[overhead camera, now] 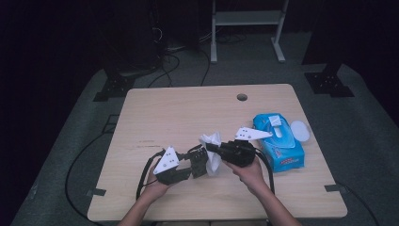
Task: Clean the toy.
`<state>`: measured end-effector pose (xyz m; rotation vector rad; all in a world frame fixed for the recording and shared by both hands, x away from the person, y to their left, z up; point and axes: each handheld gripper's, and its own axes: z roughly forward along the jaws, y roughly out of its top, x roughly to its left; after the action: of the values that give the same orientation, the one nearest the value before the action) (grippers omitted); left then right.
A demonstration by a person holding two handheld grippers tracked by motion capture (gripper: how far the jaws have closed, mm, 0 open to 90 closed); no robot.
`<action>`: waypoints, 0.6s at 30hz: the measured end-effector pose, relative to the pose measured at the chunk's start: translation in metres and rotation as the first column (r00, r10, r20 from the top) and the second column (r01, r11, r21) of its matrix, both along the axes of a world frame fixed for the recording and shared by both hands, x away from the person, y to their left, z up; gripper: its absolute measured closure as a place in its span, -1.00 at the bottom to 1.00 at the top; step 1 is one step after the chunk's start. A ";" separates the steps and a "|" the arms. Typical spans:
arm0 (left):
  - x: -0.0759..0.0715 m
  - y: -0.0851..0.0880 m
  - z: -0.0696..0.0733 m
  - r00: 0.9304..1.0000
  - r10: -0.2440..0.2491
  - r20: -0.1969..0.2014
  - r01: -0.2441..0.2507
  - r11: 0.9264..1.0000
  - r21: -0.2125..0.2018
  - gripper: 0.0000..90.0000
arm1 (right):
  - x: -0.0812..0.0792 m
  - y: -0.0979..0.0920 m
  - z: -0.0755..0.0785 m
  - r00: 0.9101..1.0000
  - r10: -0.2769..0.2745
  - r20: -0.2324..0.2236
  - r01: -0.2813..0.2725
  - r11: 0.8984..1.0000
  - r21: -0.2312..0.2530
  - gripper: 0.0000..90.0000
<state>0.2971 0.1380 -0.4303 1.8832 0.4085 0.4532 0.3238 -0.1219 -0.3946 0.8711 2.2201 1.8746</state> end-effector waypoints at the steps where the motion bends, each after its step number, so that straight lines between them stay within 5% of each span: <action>1: 0.000 -0.001 0.000 1.000 -0.002 -0.003 0.002 1.000 -0.004 0.34 | -0.001 0.001 0.001 1.000 0.002 -0.002 -0.002 1.000 0.002 0.90; 7: -0.001 -0.002 -0.001 1.000 -0.005 -0.004 0.005 1.000 -0.002 0.34 | -0.011 0.025 0.010 0.997 0.071 0.040 -0.070 0.997 -0.035 0.90; 11: -0.002 -0.002 -0.001 1.000 -0.003 -0.005 0.003 1.000 -0.002 0.34 | -0.019 0.043 0.013 0.990 0.124 0.062 -0.116 0.986 -0.122 0.90; 18: -0.002 -0.005 0.000 1.000 -0.009 0.007 0.009 1.000 0.006 0.34 | -0.014 0.031 0.018 0.997 0.050 0.056 -0.042 0.991 -0.123 0.90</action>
<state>0.2949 0.1329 -0.4301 1.8878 0.3941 0.4550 0.3098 -0.0908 -0.3770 0.7416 2.3098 1.7377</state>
